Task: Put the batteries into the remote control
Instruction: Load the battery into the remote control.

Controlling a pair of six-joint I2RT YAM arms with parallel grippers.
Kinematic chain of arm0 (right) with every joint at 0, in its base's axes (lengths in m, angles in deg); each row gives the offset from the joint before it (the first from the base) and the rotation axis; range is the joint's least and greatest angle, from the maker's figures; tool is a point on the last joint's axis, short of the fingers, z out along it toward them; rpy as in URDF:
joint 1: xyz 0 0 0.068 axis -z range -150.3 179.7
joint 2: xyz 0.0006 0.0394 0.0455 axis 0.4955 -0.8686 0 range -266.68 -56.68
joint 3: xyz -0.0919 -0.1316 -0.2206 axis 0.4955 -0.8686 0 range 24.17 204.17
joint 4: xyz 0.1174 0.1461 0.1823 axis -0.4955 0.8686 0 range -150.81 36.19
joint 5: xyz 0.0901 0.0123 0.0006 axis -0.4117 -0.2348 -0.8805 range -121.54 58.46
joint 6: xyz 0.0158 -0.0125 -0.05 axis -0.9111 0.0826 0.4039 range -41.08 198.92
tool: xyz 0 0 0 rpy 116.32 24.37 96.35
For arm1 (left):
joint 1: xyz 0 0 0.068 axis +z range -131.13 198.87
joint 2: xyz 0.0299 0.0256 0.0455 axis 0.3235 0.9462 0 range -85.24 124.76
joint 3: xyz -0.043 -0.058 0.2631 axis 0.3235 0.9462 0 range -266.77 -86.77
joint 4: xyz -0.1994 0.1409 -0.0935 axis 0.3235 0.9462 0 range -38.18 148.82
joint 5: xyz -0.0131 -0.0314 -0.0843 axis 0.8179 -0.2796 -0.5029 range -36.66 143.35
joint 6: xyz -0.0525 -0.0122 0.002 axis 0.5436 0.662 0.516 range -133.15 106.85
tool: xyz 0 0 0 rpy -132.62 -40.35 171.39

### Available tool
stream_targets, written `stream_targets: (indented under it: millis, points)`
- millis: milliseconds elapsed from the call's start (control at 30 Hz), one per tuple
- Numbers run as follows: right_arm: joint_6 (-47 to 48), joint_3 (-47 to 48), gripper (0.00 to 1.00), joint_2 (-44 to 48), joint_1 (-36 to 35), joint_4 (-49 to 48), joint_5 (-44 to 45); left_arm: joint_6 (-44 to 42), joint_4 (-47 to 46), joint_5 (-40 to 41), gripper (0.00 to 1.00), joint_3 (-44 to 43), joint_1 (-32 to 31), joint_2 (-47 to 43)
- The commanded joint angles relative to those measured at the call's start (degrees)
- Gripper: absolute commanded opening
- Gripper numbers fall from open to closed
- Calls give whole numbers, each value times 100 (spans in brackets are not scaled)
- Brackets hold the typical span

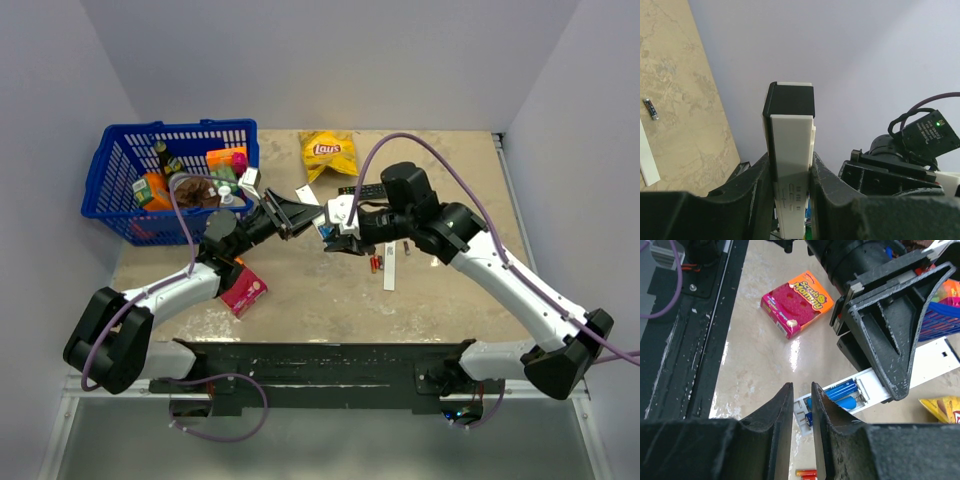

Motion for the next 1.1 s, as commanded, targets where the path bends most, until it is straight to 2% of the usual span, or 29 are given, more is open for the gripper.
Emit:
stream_targets:
  millis: [0, 233, 500, 1067]
  points:
    - [-181, 450, 25, 169, 19, -153, -295, 38, -362, -90, 0, -171, 32, -194]
    - [-331, 398, 29, 424, 176, -250, -14, 38, -345, -117, 0, -206, 32, -150]
    - [-129, -155, 29, 582, 520, -161, 56, 73, -362, -169, 0, -215, 32, -133]
    - [-94, -226, 28, 283, 529, -179, -558, 108, -424, -213, 0, -224, 32, -89]
